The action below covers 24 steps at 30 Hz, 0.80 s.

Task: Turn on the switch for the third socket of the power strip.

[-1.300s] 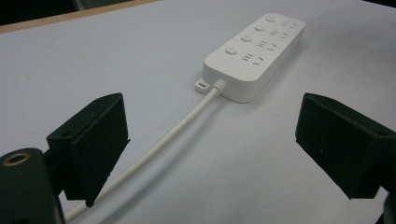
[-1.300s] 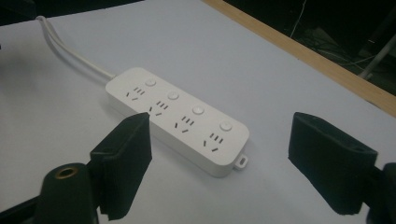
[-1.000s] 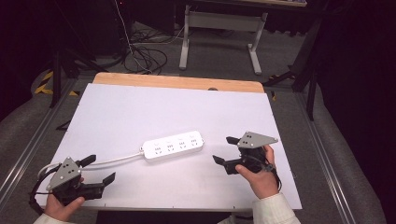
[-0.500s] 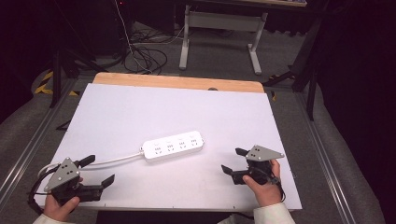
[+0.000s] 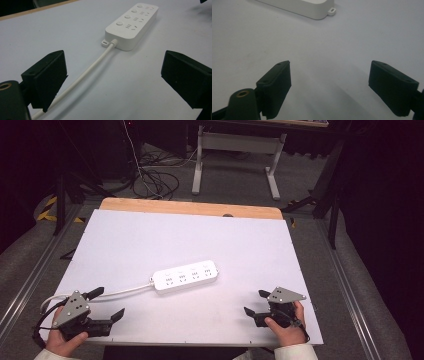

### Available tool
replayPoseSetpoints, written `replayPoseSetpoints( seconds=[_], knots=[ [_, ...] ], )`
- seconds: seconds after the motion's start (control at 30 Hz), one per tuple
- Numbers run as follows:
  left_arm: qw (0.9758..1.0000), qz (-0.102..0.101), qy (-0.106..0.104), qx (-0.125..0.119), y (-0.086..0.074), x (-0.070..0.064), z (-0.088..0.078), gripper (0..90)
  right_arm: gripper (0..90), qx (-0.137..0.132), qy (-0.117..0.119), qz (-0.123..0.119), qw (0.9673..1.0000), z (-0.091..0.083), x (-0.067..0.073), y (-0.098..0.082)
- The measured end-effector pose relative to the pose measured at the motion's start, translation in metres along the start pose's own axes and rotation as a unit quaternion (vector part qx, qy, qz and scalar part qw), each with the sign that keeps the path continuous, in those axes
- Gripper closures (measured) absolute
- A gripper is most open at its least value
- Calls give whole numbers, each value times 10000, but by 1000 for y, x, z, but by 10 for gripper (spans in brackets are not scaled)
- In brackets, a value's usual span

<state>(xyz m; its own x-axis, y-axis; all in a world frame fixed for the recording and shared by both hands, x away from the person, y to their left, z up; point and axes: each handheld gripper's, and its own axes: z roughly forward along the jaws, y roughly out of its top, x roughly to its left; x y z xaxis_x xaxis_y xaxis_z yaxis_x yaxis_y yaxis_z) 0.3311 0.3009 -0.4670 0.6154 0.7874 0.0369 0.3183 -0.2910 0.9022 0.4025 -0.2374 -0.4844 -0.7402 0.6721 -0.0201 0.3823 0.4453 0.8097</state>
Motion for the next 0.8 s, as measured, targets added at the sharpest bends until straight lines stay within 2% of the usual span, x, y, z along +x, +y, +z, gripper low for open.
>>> replayPoseSetpoints(
  seconds=[0.13,0.2,0.3,0.4,0.53,0.8],
  knots=[
    [9999,-164,-35,30,-4,-1,-2,68,197,79,46,69,9999,1,3,-5],
    [9999,-107,25,25,-4,-1,-3,68,197,175,73,59,9998,3,4,-6],
    [10000,-61,63,36,-4,-1,0,68,197,-14,47,54,10000,1,2,-2],
    [9998,59,201,-22,-3,-2,0,60,197,-141,16,-5,9999,-1,3,-1],
    [9998,0,169,-107,-2,-3,0,57,197,-227,-47,-68,9997,-3,4,0],
    [9998,-49,155,-106,-1,-2,-1,55,201,-196,19,-150,9997,-1,5,2]
  ],
)
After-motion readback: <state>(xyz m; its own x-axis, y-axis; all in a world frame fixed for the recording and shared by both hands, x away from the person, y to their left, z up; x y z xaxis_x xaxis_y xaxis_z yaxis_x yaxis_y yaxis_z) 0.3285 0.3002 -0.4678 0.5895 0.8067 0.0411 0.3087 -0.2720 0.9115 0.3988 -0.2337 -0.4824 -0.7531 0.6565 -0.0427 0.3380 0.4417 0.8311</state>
